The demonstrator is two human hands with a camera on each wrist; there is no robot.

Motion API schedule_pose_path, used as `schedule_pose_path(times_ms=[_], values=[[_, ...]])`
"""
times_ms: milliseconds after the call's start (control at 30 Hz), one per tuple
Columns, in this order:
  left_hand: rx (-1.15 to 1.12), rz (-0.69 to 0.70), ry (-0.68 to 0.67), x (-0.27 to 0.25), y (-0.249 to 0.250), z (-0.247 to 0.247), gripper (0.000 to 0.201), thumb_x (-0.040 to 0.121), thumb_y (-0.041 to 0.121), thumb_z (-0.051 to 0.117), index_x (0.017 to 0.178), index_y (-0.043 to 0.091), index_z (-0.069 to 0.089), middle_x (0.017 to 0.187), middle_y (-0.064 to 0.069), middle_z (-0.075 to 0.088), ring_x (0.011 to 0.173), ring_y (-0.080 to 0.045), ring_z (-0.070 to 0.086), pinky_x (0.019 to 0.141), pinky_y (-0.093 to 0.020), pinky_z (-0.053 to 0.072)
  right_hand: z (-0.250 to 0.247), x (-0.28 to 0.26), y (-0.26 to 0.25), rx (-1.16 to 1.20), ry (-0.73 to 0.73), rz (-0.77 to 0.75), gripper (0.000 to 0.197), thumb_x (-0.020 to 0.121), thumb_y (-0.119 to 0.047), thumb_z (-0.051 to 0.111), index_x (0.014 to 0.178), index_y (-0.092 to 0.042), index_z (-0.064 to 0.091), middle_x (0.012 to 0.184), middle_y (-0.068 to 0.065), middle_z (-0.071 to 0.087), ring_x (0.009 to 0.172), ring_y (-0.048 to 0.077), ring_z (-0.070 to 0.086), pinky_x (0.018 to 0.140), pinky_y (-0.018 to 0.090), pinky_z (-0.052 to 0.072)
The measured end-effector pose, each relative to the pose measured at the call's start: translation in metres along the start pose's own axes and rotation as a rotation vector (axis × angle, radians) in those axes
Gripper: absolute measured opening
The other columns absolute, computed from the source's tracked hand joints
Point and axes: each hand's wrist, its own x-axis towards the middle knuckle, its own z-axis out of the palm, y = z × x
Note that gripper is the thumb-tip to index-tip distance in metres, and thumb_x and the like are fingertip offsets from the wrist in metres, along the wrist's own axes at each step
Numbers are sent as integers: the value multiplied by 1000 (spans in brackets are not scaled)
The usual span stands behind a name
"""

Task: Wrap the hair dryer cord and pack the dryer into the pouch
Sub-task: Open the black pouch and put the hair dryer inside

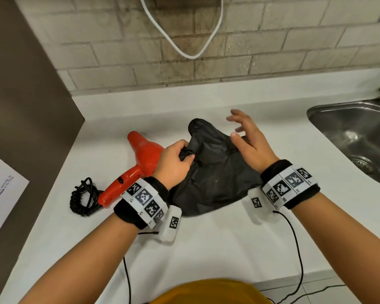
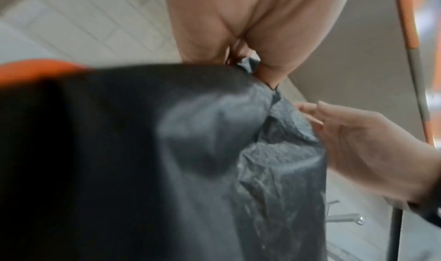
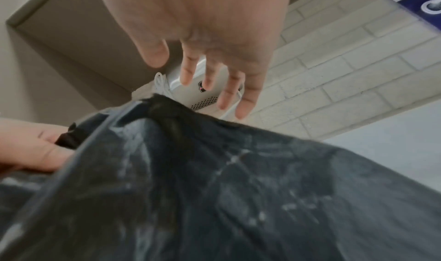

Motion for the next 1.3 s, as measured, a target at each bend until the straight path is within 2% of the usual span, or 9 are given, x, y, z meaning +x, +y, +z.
schedule_pose_path(times_ms=[133,267,433,533,633,733,867,1100,1300], values=[[125,295,33,-4,-4,1,22,79,-3,58,72,16,50,69,14,45,63,-7,45,61,-7,35,1,14,-8,-167,-201,14,59,86,-36,43,141,-33,22,144,-8,37,134,14,29,107,29,29],[184,429,8,-4,-4,-1,16,73,-8,56,73,8,56,72,16,43,67,-6,44,62,-10,36,4,22,-14,-63,-225,14,24,88,-11,56,111,-16,56,101,-9,59,96,-8,52,85,4,35],[355,123,22,-3,8,-14,16,75,35,66,69,30,52,61,11,52,66,-16,57,61,-27,42,-5,22,-20,-60,-5,-59,15,83,-4,60,80,-16,52,75,-15,51,70,0,49,70,4,38],[486,16,-84,3,15,-31,39,70,66,56,103,45,55,84,12,60,80,-10,57,69,-26,40,-15,19,-28,-176,-113,-120,10,83,-4,59,83,-13,55,79,-11,52,74,7,51,73,13,40],[47,73,-345,9,27,-36,36,73,52,50,108,44,54,114,4,48,101,-1,50,85,-13,37,-18,14,-39,-302,-273,-187,8,85,-7,58,92,-7,60,83,-4,57,76,13,53,71,22,40],[-359,-62,-539,11,30,-28,28,73,49,51,88,28,60,97,1,56,89,-17,52,79,-27,39,-15,10,-45,-350,-272,-313,11,83,-7,51,90,-6,60,82,6,63,75,17,54,70,24,41],[-231,-46,-725,8,14,-17,49,62,39,69,106,30,48,105,-5,56,98,-22,57,91,-38,48,-17,7,-46,-404,-209,-415,18,81,-5,42,89,-6,58,84,12,62,77,29,58,70,33,48],[19,164,-123,19,6,-15,31,74,3,69,73,30,53,72,2,56,68,-10,52,73,-24,43,-24,-2,-46,-273,-179,-279,2,77,-7,52,76,-7,50,67,-2,48,59,8,43,56,14,35],[134,472,148,18,8,-28,26,68,-12,54,74,13,60,70,8,48,66,-2,47,65,-7,36,-24,-8,-26,-383,-484,125,53,89,-54,24,88,-16,60,78,1,65,75,15,59,73,29,47]])
